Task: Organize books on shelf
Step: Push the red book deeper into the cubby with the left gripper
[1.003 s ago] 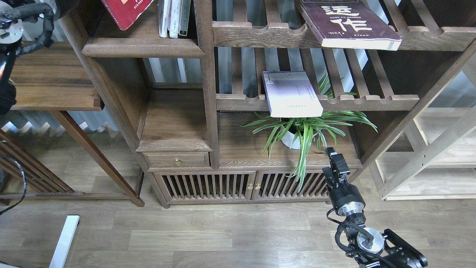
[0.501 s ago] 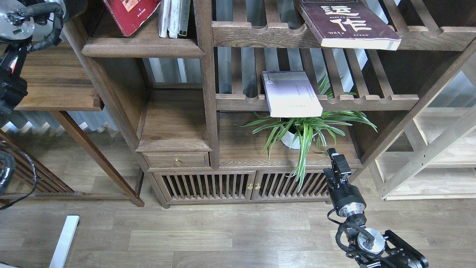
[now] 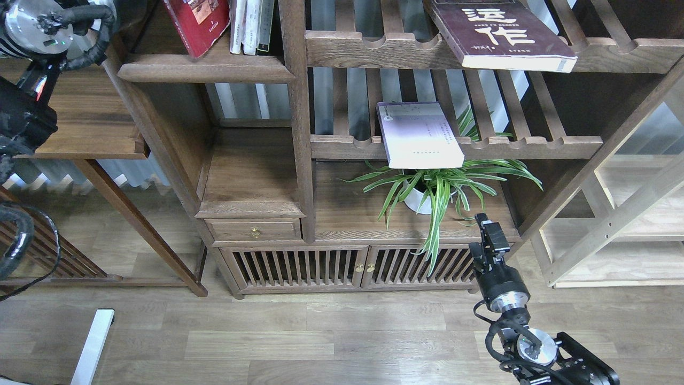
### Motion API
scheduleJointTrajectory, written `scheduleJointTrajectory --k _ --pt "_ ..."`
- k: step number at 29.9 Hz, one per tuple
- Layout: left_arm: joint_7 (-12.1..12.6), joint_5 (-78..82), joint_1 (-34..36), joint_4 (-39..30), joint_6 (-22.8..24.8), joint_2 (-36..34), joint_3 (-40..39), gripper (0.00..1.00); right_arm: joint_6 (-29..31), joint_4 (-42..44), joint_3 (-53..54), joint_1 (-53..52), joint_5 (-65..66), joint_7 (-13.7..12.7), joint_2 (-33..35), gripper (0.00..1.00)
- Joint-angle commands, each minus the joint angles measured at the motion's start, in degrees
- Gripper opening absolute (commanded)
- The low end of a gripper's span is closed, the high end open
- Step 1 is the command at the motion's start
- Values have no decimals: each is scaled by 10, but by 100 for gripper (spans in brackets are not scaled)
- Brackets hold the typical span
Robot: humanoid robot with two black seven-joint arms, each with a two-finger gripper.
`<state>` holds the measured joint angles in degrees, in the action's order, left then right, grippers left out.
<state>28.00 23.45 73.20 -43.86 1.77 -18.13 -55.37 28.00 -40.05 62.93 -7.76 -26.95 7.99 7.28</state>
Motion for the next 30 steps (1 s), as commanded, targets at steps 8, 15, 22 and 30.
scheduleJointTrajectory --k 8,15,22,30 --pt "0 1 15 0 2 7 41 10 0 0 0 1 -7 0 4 100" --pt "0 3 22 -1 -5 17 47 40 0 0 0 1 -9 1 4 100" --pt "0 3 26 -5 -5 17 47 61 0 0 0 1 -9 1 4 100" --pt "0 2 29 -10 -5 17 47 73 0 3 -1 2 -9 4 3 100"
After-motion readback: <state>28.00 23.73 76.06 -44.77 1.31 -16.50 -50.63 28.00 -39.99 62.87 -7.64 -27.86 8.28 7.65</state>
